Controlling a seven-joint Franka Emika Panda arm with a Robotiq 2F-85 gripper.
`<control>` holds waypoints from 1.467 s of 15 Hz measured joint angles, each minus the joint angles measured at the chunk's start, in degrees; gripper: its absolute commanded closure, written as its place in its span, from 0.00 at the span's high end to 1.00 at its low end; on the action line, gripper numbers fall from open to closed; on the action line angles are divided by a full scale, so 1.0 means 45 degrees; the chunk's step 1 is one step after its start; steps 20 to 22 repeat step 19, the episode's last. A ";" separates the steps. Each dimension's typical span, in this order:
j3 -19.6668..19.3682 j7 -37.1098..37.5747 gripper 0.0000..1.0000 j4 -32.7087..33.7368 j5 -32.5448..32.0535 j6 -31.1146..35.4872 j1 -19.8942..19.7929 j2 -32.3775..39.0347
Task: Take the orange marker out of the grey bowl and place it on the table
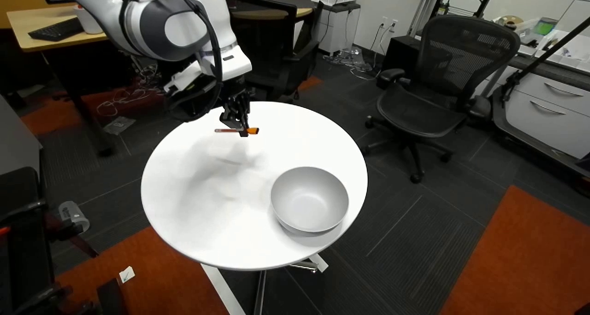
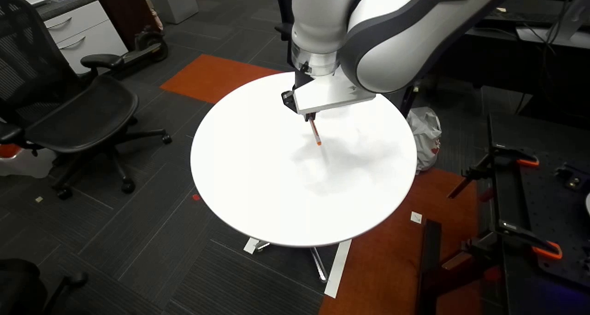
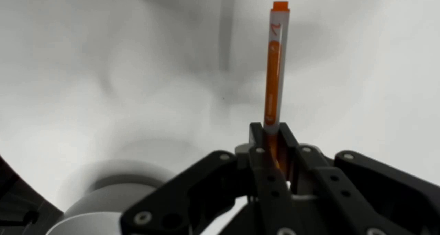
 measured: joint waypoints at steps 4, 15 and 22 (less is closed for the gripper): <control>0.0022 -0.0013 0.60 0.0202 -0.0114 -0.0007 0.0333 0.0281; 0.0097 -0.0435 1.00 0.0500 -0.0114 -0.0116 0.0463 0.0386; 0.0087 -0.0692 1.00 0.0580 -0.0111 -0.0177 0.0421 0.0414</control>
